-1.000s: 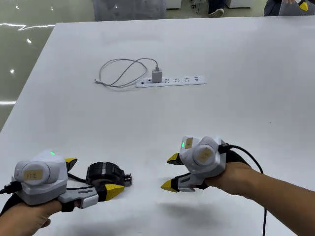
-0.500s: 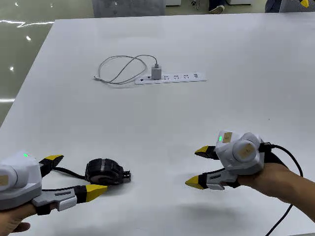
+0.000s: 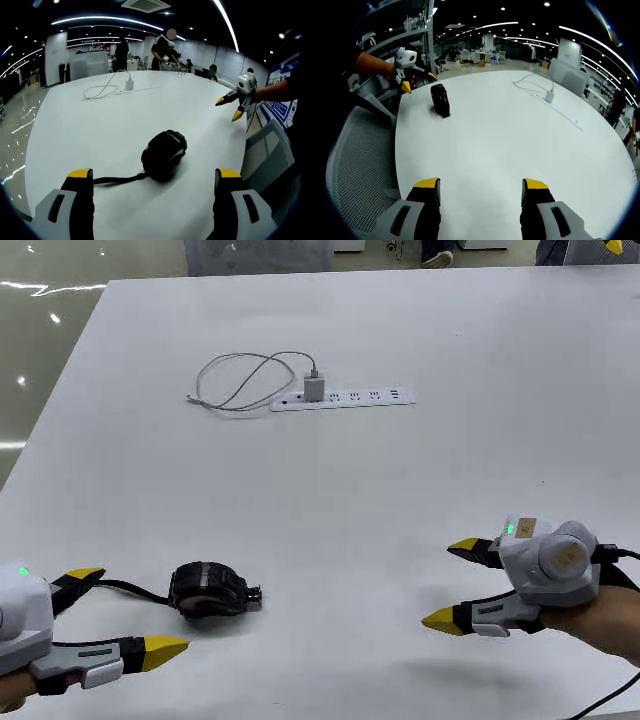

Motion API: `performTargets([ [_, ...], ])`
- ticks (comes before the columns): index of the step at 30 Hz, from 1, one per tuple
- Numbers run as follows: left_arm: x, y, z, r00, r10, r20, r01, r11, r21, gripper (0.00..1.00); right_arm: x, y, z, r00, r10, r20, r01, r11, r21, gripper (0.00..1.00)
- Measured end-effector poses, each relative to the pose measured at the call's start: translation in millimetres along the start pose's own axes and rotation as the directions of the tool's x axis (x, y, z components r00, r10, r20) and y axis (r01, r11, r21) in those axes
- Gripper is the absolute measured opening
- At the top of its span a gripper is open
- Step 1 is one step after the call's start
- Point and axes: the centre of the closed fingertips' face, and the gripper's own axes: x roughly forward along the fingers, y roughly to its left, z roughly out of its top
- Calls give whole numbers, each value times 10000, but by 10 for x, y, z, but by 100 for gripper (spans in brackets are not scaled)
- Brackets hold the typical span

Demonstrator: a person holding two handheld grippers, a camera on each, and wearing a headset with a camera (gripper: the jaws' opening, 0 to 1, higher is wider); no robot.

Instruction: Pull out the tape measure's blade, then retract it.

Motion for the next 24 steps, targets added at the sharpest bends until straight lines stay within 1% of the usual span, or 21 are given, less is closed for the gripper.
performTargets([
  [1,7,-45,-26,9998,-173,-24,173,9998,-134,99,-21,-10,-43,10000,-17,-27,17,10000,53,64],
  [2,6,-50,-36,9997,-234,-27,234,9995,-217,99,-34,-26,-74,10000,-53,-65,53,9999,110,65],
  [5,-20,-15,-68,9998,-181,-20,181,9997,-187,99,-100,-71,-137,9998,-191,-105,192,9998,106,68],
  [7,-43,-1,-52,9996,-219,190,227,9988,-425,99,-155,-98,-142,9996,-282,-22,283,9994,209,70],
  [10,-55,17,-74,9999,-118,90,120,9995,-286,99,-221,-134,-167,9994,-342,69,340,9989,317,73],
  [11,-60,20,-74,9998,-127,128,130,9995,-272,99,-242,-149,-177,9991,-415,124,411,9987,286,74],
  [13,-68,18,-76,9998,-135,126,139,9993,-351,99,-281,-139,-178,9988,-481,71,478,9982,358,76],
  [15,-78,34,-87,9999,-64,114,67,9995,-304,99,-298,-169,-241,9988,-481,9,480,9978,458,78],
  [16,-82,37,-92,9999,-66,115,70,9995,-318,99,-308,-216,-299,9984,-554,-84,558,9974,465,79],
  [17,-83,39,-99,9999,-69,95,72,9994,-338,99,-322,-229,-316,9985,-548,-83,551,9974,472,79],
  [22,-91,52,-92,9999,-82,115,85,9995,-314,99,-430,-209,-307,9983,-588,57,585,9971,484,85],
  [24,-92,50,-88,9999,-120,102,123,9994,-316,99,-461,-213,-299,9978,-653,138,647,9969,446,90],
])
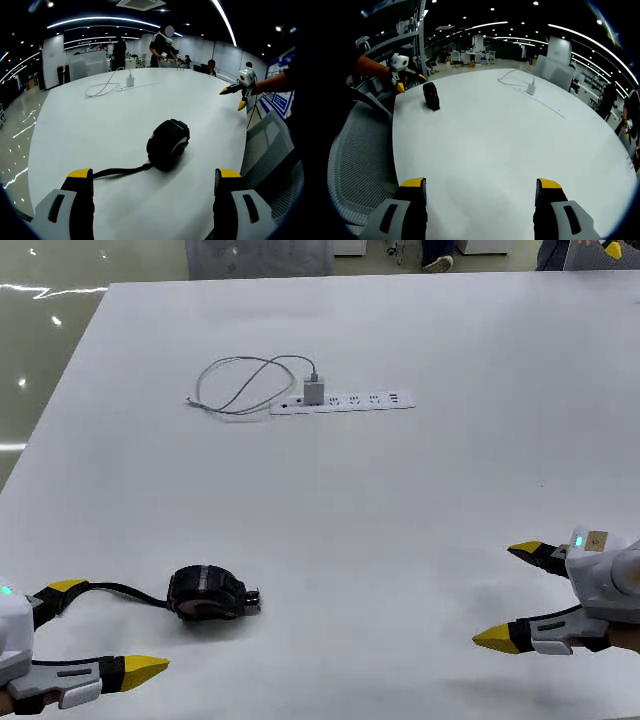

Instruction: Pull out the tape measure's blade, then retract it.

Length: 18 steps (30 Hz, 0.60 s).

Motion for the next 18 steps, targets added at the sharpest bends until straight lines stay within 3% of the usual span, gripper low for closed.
performTargets([
  [3,-4,-12,-10,9999,-79,-85,80,10000,43,99,-18,-2,-7,10000,63,57,-64,9999,139,99],
  [9,-35,-11,-25,9998,-94,-157,96,9998,151,99,-43,7,-89,9997,214,-122,-211,9995,237,99],
  [18,-62,-3,-31,9998,-65,-186,68,9998,166,99,-93,-16,-10,9999,100,133,-101,9999,47,99],
])
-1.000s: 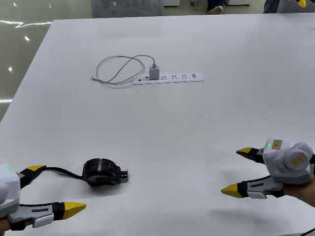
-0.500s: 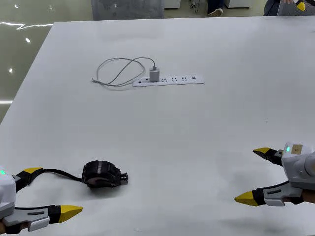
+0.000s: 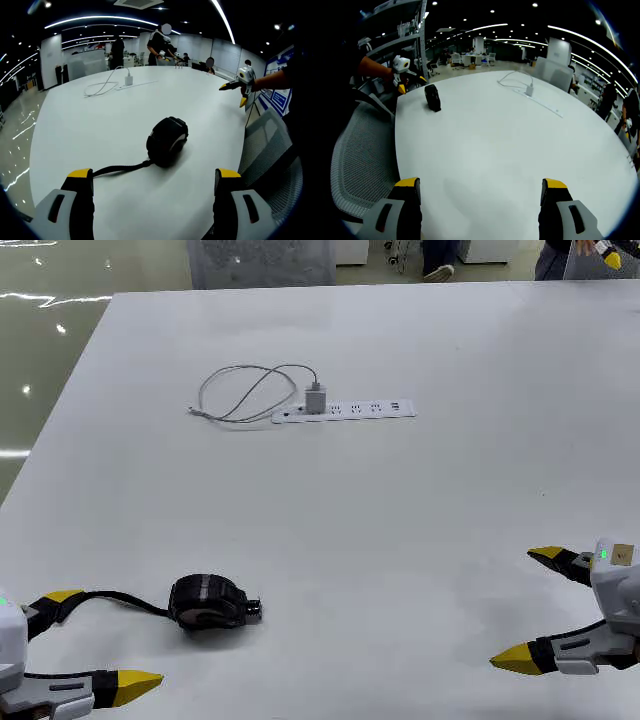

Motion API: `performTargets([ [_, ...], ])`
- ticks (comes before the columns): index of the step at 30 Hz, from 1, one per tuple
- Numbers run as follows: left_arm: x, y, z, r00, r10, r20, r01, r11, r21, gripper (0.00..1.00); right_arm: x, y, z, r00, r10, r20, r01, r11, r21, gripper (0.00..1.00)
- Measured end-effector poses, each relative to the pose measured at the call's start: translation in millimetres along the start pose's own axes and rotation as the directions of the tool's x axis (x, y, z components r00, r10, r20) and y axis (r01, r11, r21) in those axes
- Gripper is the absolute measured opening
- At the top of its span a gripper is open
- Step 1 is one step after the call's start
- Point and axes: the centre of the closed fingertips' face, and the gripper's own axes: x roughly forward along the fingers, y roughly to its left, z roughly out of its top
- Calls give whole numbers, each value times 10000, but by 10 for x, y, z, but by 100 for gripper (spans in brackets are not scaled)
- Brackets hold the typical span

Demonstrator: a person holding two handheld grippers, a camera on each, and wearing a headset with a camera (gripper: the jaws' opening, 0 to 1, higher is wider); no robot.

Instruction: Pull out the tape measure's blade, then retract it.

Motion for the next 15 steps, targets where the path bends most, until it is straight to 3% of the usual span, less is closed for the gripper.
performTargets([
  [15,-46,36,3,10000,21,0,-21,10000,-15,99,-24,-38,-21,10000,5,-46,-4,9999,132,99],
])
